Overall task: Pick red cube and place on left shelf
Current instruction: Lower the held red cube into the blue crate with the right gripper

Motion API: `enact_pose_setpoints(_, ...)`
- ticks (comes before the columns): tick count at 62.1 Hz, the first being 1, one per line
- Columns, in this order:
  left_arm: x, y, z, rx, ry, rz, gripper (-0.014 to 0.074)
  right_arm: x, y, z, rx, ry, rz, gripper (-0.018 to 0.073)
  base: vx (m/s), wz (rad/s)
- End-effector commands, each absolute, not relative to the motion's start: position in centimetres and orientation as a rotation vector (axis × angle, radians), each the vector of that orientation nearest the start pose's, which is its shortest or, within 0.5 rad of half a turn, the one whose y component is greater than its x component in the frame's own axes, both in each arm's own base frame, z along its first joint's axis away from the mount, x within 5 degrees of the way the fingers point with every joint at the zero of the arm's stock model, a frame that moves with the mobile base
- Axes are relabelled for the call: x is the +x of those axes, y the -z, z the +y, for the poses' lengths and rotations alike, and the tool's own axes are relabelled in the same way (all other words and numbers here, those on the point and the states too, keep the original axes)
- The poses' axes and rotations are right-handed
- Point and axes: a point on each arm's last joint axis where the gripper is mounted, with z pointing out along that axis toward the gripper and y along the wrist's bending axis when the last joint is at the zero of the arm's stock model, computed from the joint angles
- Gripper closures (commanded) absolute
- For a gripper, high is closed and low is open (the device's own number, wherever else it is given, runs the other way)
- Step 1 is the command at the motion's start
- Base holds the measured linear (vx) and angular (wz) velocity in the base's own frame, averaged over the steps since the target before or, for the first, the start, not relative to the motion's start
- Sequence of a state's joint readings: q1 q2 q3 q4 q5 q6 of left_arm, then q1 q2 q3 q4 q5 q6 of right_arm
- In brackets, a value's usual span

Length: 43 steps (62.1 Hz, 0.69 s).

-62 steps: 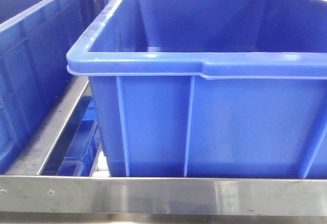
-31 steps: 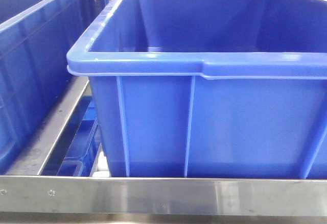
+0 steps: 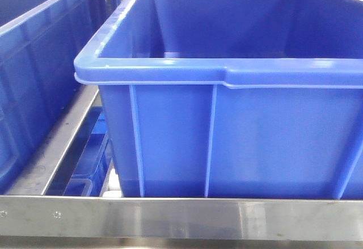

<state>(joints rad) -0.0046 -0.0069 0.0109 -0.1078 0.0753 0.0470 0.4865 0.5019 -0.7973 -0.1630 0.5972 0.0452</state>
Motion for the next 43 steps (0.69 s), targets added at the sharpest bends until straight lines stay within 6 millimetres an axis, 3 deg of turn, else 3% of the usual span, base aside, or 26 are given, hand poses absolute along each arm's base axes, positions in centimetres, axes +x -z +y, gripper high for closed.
enact_pose_setpoints(1,5.6,-20.5,0.0,-0.048,0.069,1.475,0.0495,10.9,-40.7,5.3,-0.504,-0.206,1.725,0.0501,0.0,0.0)
enact_pose_setpoints(15,5.6,-20.5,0.0,-0.048,0.069,1.475,0.0495,19.2,-40.9,10.4,-0.552,-0.188,1.932,0.0501,0.0,0.0)
enact_pose_setpoints(26,5.6,-20.5,0.0,-0.048,0.069,1.475,0.0495,25.9,-38.2,14.2,-0.529,-0.166,2.167,0.0501,0.0,0.0)
enact_pose_setpoints(36,5.6,-20.5,0.0,-0.048,0.069,1.475,0.0495,29.6,-35.1,16.3,-0.554,-0.118,2.302,0.0501,0.0,0.0)
enact_pose_setpoints(43,5.6,-20.5,0.0,-0.048,0.069,1.475,0.0495,31.4,-33.6,16.7,-0.545,-0.094,2.353,0.0501,0.0,0.0)
